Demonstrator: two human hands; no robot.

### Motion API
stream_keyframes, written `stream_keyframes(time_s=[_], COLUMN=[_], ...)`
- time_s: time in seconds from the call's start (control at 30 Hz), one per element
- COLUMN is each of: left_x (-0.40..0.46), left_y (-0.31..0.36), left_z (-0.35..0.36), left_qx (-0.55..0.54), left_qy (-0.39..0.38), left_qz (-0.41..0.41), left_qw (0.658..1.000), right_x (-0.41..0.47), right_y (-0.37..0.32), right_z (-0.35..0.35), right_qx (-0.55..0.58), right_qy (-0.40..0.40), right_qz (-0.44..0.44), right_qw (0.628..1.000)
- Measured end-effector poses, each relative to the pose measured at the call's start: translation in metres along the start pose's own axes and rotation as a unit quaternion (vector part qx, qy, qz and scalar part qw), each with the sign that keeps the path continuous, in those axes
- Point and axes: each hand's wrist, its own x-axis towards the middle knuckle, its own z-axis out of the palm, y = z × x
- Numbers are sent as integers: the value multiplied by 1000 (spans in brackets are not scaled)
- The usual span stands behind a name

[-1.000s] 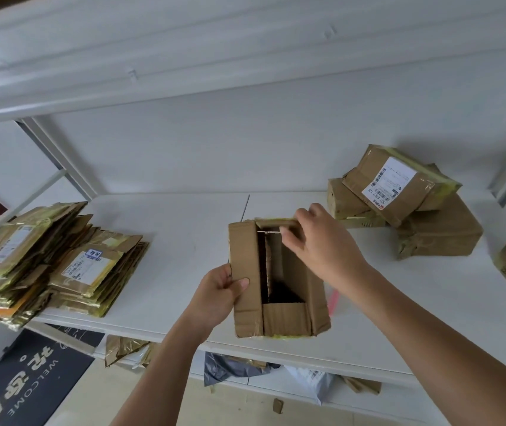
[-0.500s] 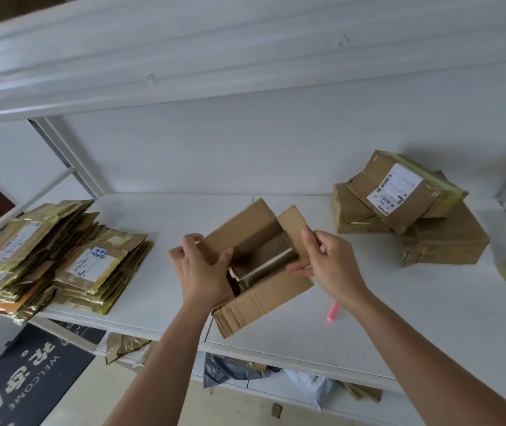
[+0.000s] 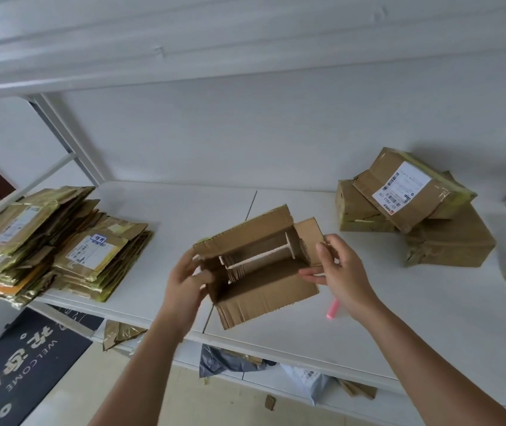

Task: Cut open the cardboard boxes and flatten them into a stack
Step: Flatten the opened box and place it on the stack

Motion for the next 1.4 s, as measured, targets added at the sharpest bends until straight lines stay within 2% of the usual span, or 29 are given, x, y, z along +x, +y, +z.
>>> stream_keyframes(time_s=[0.07,0.13,0.2,0.27,0.37,0.47,0.5,0.6,0.63,0.67,0.77,0.8,0.87,0.93,1.0,1.1,1.2,1.27,1.33,1.4], left_x=[0,-4,-10,-17,-25,-24,-22,-11,-7,-3,3,6,9,11,15,21,28,29,29,31], left_y=[-1,-4,-15,-31,-57,-71,-75,-89,-94,-99,-103,-104,-105,-105,-103,-97,-97,-102,-108,-109], left_z=[-25,-45,-62,-73,-81,-76,-73,-61,-56,-51,-39,-36,-34,-32,-31,-29,-32,-32,-30,-27], left_qx=[-63,-133,-190,-195,-197,-103,-50,110,174,233,336,348,363,376,368,277,213,244,301,314], left_qy=[-71,-96,-96,-84,-54,-22,-3,37,45,49,69,74,76,78,73,76,131,139,106,77], left_qz=[-21,-65,-132,-208,-278,-286,-279,-253,-239,-226,-210,-208,-208,-211,-225,-259,-278,-262,-244,-240], left_qw=[995,984,968,955,939,952,959,960,954,944,916,911,905,899,899,922,928,923,916,915], right_x=[3,8,12,13,10,6,6,8,10,12,25,28,27,27,28,28,28,27,27,27], right_y=[2,5,9,14,31,42,43,43,43,42,57,68,86,105,116,120,125,129,133,137], right_z=[-8,-18,-25,-27,-22,-13,-9,10,18,26,46,51,61,65,66,69,73,73,71,70], right_qx=[-6,-33,-101,-181,-272,-375,-421,-561,-592,-618,-627,-610,-577,-583,-615,-642,-657,-651,-644,-636], right_qy=[-43,-106,-181,-243,-280,-293,-312,-379,-370,-337,-205,-201,-244,-279,-277,-269,-262,-250,-243,-237], right_qz=[15,49,86,116,116,92,90,131,122,87,-48,-57,-5,35,28,21,10,-4,-19,-29], right_qw=[999,993,975,946,913,875,847,724,705,705,750,764,779,763,738,717,707,717,725,734])
